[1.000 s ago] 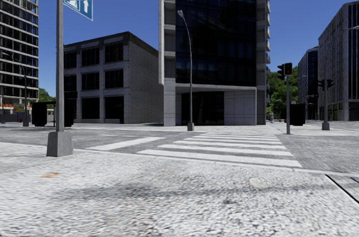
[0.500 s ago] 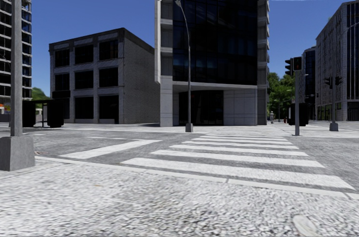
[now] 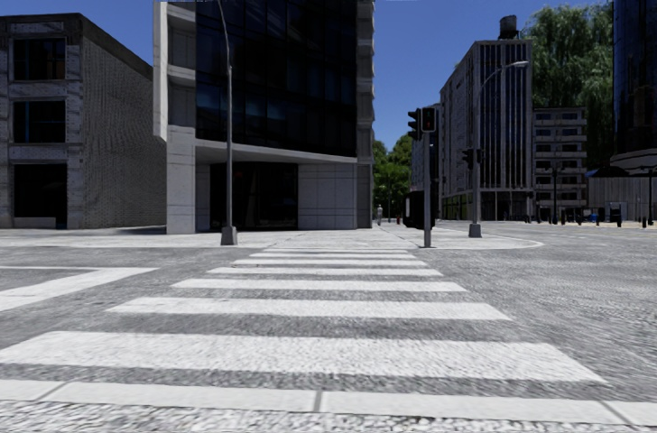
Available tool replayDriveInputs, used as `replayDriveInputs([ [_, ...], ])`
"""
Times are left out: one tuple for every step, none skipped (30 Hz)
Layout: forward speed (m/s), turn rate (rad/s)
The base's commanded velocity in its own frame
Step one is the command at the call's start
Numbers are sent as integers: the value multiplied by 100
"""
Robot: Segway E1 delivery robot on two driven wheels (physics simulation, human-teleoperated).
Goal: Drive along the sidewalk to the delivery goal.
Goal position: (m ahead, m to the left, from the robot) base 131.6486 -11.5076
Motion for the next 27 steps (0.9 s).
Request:
replayDriveInputs([
  [200, 0],
  [200, 0],
  [200, 0],
  [200, 0],
  [200, 0],
  [200, 0],
  [200, 0],
  [200, 0],
  [200, 0],
  [200, 0],
  [200, 0],
  [200, 0],
  [200, 0],
  [200, 0],
  [200, 0],
  [200, 0],
  [200, 0],
  [200, 0],
  [200, 0],
  [200, 0],
  [200, 0],
  [200, 0],
  [200, 0],
  [200, 0],
  [200, 0],
  [200, 0],
  [200, 0],
])
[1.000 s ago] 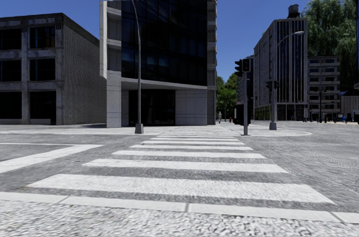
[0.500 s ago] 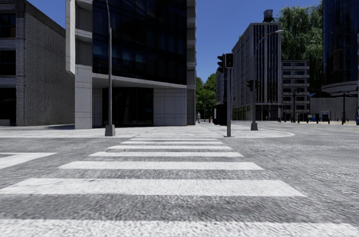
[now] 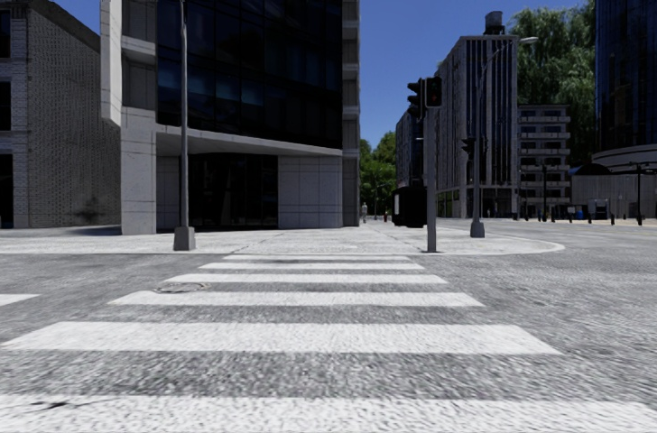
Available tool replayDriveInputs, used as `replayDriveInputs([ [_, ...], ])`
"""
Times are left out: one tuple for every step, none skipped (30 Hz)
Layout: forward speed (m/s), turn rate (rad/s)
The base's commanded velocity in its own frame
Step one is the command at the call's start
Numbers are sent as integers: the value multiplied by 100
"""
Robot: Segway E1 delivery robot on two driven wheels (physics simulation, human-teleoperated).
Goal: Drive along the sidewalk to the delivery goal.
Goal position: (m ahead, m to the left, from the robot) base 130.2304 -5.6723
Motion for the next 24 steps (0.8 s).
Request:
replayDriveInputs([
  [200, 0],
  [200, 0],
  [200, 0],
  [200, 0],
  [200, 0],
  [200, 0],
  [200, 0],
  [200, 0],
  [200, 0],
  [200, 0],
  [200, 0],
  [200, 0],
  [200, 0],
  [200, 0],
  [200, 0],
  [200, 0],
  [200, 0],
  [200, 0],
  [200, 0],
  [200, 0],
  [200, 0],
  [200, 0],
  [200, 0],
  [200, 0],
])
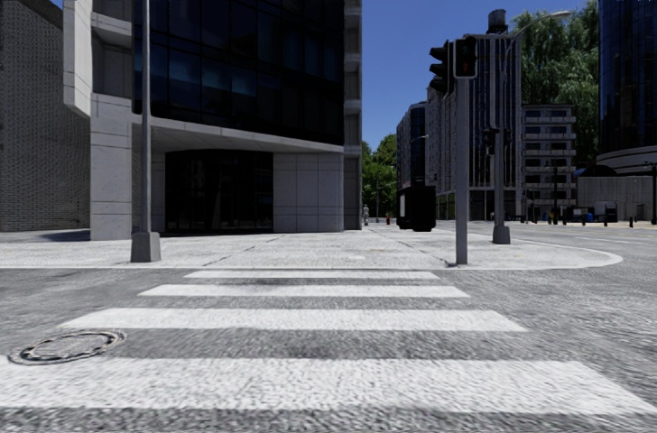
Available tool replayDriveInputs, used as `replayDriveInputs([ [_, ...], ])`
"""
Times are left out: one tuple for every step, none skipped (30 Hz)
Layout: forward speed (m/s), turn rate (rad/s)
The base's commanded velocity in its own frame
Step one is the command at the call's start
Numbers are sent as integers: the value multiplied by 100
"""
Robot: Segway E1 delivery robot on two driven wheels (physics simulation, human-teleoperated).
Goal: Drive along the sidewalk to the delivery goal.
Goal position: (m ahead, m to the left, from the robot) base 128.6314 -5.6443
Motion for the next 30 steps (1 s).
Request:
replayDriveInputs([
  [200, 0],
  [200, 0],
  [200, 0],
  [200, 0],
  [200, 0],
  [200, 0],
  [200, 0],
  [200, 0],
  [200, 0],
  [200, 0],
  [200, 0],
  [200, 0],
  [200, 0],
  [200, 0],
  [200, 0],
  [200, 0],
  [200, 0],
  [200, 0],
  [200, 0],
  [200, 0],
  [200, 0],
  [200, 0],
  [200, 0],
  [200, 0],
  [200, 0],
  [200, 0],
  [200, 0],
  [200, 0],
  [200, 0],
  [200, 0],
])
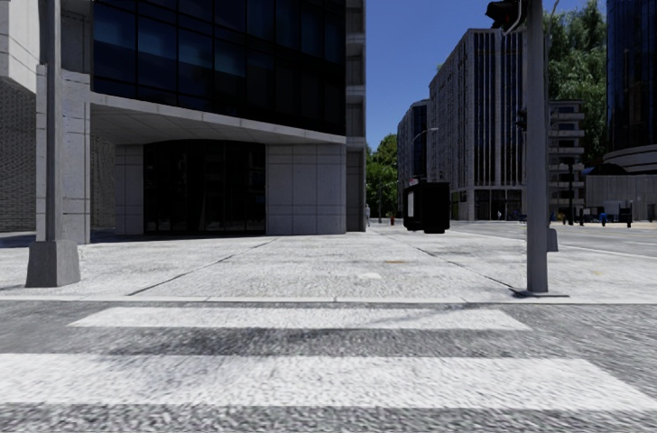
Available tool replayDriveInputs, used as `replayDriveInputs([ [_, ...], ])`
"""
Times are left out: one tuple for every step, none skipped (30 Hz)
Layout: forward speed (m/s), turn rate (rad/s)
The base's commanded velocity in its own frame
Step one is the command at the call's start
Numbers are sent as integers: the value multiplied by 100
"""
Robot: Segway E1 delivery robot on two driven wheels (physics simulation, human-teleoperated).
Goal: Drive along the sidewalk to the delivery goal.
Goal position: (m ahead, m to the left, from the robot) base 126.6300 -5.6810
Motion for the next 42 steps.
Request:
replayDriveInputs([
  [200, 0],
  [200, 0],
  [200, 0],
  [200, 0],
  [200, 0],
  [200, 0],
  [200, 0],
  [200, 0],
  [200, 0],
  [200, 0],
  [200, 0],
  [200, 0],
  [200, 0],
  [200, 0],
  [200, 0],
  [200, 0],
  [200, 0],
  [200, 0],
  [200, 0],
  [200, 0],
  [200, 0],
  [200, 0],
  [200, 0],
  [200, 0],
  [200, 0],
  [200, 0],
  [200, 0],
  [200, 0],
  [200, 0],
  [200, 0],
  [200, -17],
  [200, -40],
  [200, -51],
  [200, -56],
  [200, -57],
  [200, -57],
  [200, -46],
  [200, -46],
  [200, -2],
  [200, -1],
  [200, 0],
  [200, 0],
])
